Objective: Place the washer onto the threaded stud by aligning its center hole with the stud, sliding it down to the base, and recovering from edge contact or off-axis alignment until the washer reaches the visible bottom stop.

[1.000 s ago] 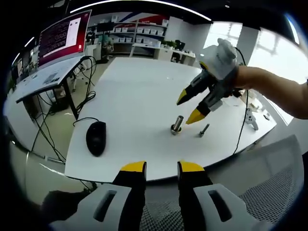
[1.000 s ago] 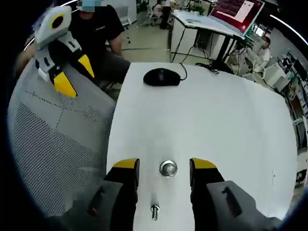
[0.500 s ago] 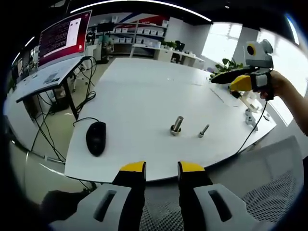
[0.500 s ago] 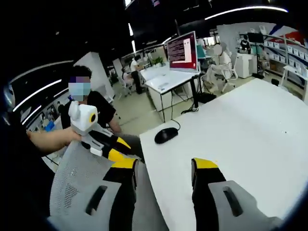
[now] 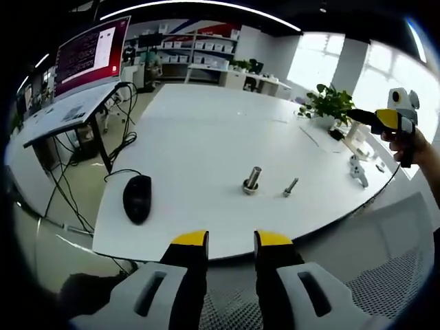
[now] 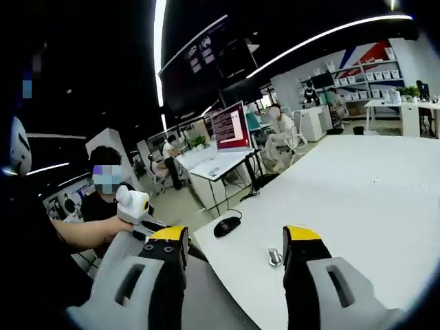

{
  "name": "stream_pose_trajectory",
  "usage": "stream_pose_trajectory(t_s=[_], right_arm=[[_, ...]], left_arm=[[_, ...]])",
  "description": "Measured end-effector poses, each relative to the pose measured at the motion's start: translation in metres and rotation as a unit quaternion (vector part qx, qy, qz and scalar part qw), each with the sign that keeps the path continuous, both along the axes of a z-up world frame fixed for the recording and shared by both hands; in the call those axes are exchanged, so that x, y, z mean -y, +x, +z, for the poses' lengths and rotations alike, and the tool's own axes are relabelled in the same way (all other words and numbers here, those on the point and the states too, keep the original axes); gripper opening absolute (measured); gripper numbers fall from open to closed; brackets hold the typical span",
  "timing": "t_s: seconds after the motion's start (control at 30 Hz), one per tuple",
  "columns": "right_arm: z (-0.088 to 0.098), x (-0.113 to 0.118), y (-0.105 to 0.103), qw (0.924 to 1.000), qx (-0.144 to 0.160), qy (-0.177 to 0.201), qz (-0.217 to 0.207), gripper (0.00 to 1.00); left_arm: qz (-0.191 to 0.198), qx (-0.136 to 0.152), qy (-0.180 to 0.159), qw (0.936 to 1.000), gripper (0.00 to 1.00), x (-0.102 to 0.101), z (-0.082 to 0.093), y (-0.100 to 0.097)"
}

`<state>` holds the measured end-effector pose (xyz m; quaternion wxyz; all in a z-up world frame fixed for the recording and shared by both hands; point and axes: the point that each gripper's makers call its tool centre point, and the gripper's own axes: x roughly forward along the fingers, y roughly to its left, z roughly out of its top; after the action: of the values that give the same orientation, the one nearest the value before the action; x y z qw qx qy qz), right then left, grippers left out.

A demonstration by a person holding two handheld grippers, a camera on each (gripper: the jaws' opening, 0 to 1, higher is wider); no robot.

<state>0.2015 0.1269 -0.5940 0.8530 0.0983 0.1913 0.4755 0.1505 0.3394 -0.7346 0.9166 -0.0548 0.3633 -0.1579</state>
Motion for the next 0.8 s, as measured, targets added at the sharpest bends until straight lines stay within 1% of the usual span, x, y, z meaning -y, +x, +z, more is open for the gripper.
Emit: stream_pose_trajectory(t_s=[0.07, 0.13, 0.2, 0.27, 0.3, 0.37, 0.4, 0.57, 0.6, 0.63, 0.7, 0.77, 0.8], right_arm=[[0.001, 0.013, -0.001, 0.9997, 0.001, 0.005, -0.024, 0.57], [-0.003, 0.030, -0.006, 0.9989, -0.006, 0.003, -0.046, 0.58], [-0.006, 0.049, -0.006, 0.9968, 0.001, -0.005, -0.079, 0.59], [-0.006, 0.067, -0.007, 0.9931, 0.010, -0.005, -0.116, 0.58], [-0.007, 0.075, -0.010, 0.9911, 0.002, 0.004, -0.133, 0.58], [-0.007, 0.086, -0.014, 0.9881, 0.002, 0.011, -0.153, 0.59], [-0.011, 0.098, -0.011, 0.9873, 0.003, 0.010, -0.159, 0.59], [-0.016, 0.114, -0.019, 0.9791, 0.005, 0.026, -0.202, 0.60], [-0.016, 0.116, -0.022, 0.9749, 0.002, 0.046, -0.218, 0.60], [-0.016, 0.116, -0.024, 0.9734, -0.006, 0.058, -0.222, 0.60], [-0.022, 0.115, -0.031, 0.9746, -0.011, 0.056, -0.217, 0.60], [-0.025, 0.115, -0.032, 0.9737, -0.004, 0.047, -0.223, 0.60], [-0.024, 0.114, -0.033, 0.9723, 0.002, 0.049, -0.228, 0.60]], left_arm=[[-0.001, 0.002, -0.002, 1.0000, 0.24, 0.001, 0.001, 0.000], [-0.002, 0.003, -0.003, 1.0000, 0.24, 0.001, 0.001, 0.000], [-0.002, 0.005, -0.004, 1.0000, 0.24, 0.002, 0.002, 0.000], [-0.001, 0.008, -0.007, 0.9999, 0.24, 0.002, 0.004, -0.001], [0.000, 0.010, -0.009, 0.9999, 0.24, 0.002, 0.005, 0.000], [0.002, 0.013, -0.012, 0.9998, 0.24, 0.002, 0.006, 0.000], [0.002, 0.014, -0.012, 0.9998, 0.24, 0.002, 0.006, 0.000], [0.006, 0.020, -0.017, 0.9996, 0.24, 0.002, 0.008, 0.001], [0.009, 0.022, -0.018, 0.9996, 0.24, 0.001, 0.009, 0.001], [0.009, 0.023, -0.018, 0.9995, 0.24, 0.001, 0.009, 0.002], [0.012, 0.025, -0.020, 0.9994, 0.25, 0.001, 0.010, 0.002], [0.013, 0.027, -0.022, 0.9993, 0.25, 0.000, 0.010, 0.002], [0.014, 0.029, -0.023, 0.9992, 0.25, 0.000, 0.011, 0.002]])
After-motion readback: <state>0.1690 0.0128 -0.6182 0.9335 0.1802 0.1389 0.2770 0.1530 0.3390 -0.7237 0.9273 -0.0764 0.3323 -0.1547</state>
